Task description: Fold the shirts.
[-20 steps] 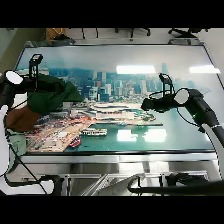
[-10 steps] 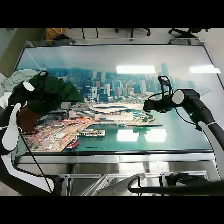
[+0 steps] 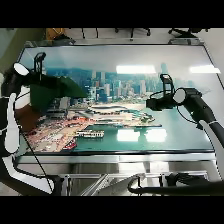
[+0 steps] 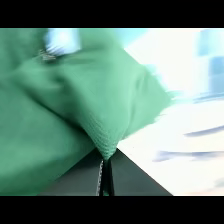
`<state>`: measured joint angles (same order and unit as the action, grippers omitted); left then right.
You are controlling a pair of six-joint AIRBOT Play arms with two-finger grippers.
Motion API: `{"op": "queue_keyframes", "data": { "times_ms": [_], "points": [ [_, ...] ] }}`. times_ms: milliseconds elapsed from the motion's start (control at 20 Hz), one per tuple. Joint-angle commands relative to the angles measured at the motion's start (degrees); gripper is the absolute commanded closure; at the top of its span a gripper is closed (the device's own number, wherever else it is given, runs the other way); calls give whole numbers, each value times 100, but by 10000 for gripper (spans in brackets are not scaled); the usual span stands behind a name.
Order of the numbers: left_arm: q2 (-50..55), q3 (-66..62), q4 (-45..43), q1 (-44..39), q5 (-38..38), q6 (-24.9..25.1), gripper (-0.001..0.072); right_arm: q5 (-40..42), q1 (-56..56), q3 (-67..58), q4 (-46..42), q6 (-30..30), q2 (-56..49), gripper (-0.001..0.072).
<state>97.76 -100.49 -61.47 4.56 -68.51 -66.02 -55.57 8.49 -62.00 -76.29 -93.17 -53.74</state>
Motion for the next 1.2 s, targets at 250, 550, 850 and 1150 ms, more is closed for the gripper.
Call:
{"op": "queue_keyframes", "data": {
  "times_ms": [250, 550, 850, 1150],
  "points": [
    [-1440, 297, 1119, -2461, -844, -310, 698, -601, -634, -284, -7, -17, 1008, 690],
    [-1108, 1499, 1021, -3534, 461, -415, 691, -1248, -625, -179, -2, -22, 1193, 684],
    [-835, 474, 1003, -2833, -310, -699, 146, -1521, -625, -120, 258, -20, 1161, 411],
    [-1805, 2555, 1008, -1335, -1381, -935, 144, -1867, -610, 509, 1690, 859, 317, 190]
  ]
}}
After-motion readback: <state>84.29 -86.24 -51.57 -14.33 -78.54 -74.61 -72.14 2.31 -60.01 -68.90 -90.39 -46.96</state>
